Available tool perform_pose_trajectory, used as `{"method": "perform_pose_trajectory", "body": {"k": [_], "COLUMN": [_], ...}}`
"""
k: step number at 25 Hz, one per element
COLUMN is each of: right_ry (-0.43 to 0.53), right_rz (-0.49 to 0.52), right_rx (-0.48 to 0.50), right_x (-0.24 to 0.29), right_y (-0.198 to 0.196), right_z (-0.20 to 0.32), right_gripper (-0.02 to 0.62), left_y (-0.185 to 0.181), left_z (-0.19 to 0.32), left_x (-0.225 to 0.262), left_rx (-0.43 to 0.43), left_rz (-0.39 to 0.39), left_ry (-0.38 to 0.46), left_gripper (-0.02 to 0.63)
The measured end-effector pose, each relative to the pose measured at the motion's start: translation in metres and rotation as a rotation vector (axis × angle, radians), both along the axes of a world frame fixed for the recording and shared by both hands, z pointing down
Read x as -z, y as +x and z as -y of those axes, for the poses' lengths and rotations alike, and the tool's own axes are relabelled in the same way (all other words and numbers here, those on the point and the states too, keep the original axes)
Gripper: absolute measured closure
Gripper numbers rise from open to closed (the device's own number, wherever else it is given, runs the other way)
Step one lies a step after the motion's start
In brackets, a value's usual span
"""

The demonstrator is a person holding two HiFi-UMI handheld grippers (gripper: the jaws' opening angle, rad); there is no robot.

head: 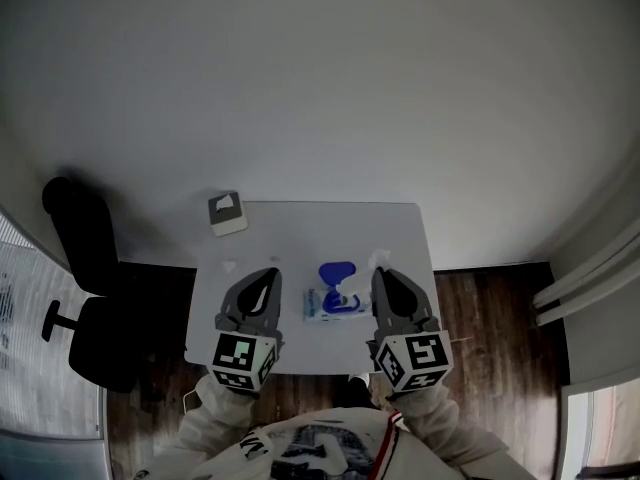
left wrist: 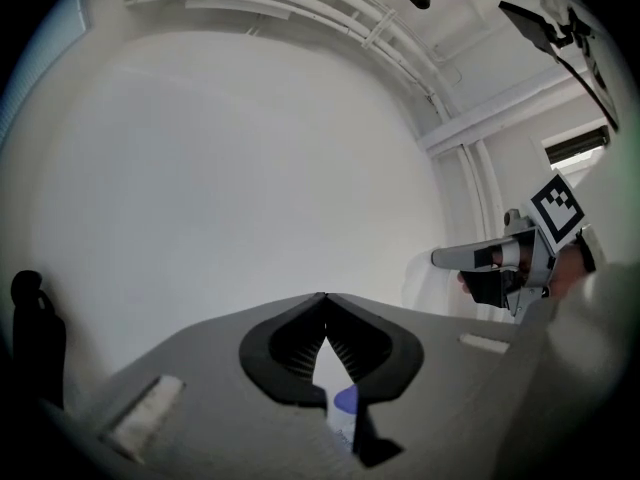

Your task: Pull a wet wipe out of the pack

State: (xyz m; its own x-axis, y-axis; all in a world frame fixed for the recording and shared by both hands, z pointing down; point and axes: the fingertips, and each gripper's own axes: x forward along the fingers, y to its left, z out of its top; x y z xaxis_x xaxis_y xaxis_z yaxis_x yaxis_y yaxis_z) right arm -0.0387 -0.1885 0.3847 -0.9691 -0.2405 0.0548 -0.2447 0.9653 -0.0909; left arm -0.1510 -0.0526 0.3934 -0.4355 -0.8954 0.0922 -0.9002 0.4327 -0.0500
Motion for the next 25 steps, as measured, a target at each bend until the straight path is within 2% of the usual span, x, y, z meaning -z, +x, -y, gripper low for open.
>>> {"method": "perform_pose_trajectory", "body": {"k": [16, 25], "right_ry": [0.078, 0.071], "right_rz": [-0.007, -0.008], "right_rx": [-0.134, -0.123], "right_x": [0.016, 0.02], "right_y": [0.073, 0.11], "right_z": [-0.089, -0.102], "right_gripper": [0.591, 0.591], "left_y": [0.064, 0.099], "left_z": [-0.093, -0.103], "left_x": [0.006, 0.003], "left_rx": [-0.081, -0.075], "left_rz": [0.01, 0.005], "left_ry": [0.037, 0.022], "left_gripper": [0.601, 0.601]}}
